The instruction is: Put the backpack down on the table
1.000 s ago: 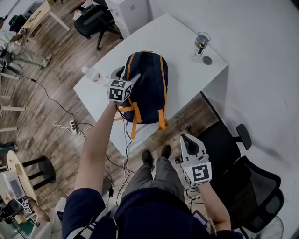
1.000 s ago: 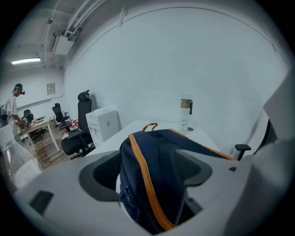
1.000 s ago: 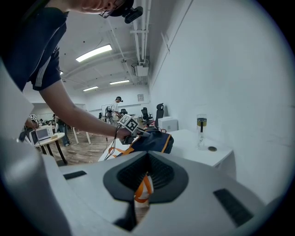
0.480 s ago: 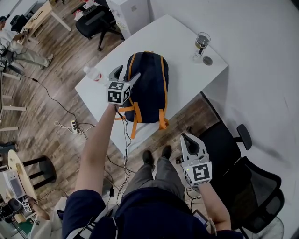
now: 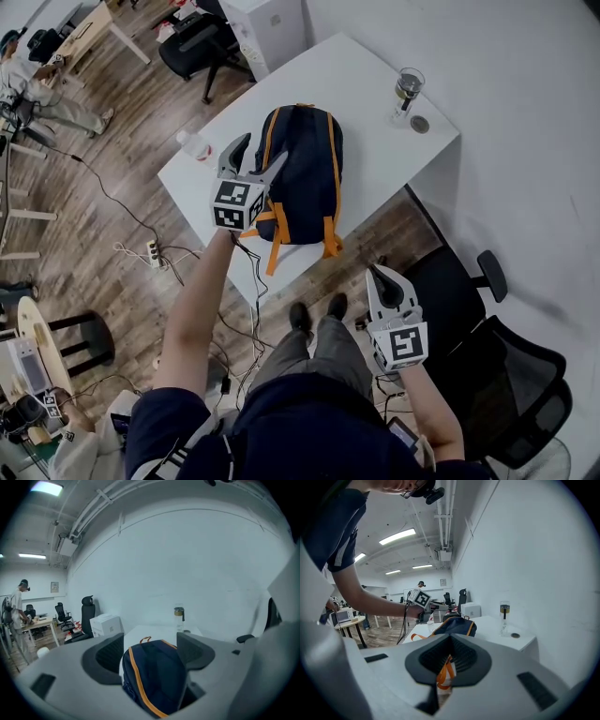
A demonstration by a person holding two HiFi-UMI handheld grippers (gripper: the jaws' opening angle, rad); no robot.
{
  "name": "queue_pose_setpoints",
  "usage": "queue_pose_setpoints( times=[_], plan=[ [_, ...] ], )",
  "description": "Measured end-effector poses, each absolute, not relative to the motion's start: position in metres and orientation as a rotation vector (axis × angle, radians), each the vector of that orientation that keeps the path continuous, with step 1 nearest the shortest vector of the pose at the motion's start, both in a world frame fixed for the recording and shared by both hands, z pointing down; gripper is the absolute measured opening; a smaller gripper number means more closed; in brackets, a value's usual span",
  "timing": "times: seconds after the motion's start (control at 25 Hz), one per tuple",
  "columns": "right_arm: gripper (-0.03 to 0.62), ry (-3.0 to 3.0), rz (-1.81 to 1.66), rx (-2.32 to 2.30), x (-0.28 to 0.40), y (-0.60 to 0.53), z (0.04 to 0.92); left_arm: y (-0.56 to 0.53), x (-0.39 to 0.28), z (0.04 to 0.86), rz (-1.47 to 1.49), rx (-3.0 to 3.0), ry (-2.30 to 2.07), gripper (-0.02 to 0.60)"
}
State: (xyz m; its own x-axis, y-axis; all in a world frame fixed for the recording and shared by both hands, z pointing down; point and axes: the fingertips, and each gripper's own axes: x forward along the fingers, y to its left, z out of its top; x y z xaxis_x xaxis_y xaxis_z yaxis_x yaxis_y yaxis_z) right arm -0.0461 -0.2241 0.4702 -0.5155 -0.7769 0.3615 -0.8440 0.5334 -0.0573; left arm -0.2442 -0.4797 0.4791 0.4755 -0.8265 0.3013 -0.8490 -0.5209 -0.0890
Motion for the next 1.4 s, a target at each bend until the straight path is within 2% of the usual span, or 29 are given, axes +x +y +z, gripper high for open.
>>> queue_pose_setpoints(
  times=[0.24,0.4,0.92,1.4],
  plan=[
    [-0.002,-2.490,0.312,1.350,-0.048,-0.219,0.466,-0.455,-0.239,0.441,0.399,2.707,-1.521,0.324],
    [-0.002,-2.493,0.303,1.357,-0.048,-0.213,0.462,-0.442,-0.243,0.426,0.364,2.726,-1.552,0.223],
    [-0.002,-2.537,0.258,1.380,-0.053,-0.200,0.442,-0.369,-0.232,0.363,0.207,2.829,-1.564,0.006],
    [-0.002,-2.580,0.174,1.402,-0.063,-0.189,0.420,-0.300,-0.240,0.327,0.124,2.859,-1.644,0.003]
  ],
)
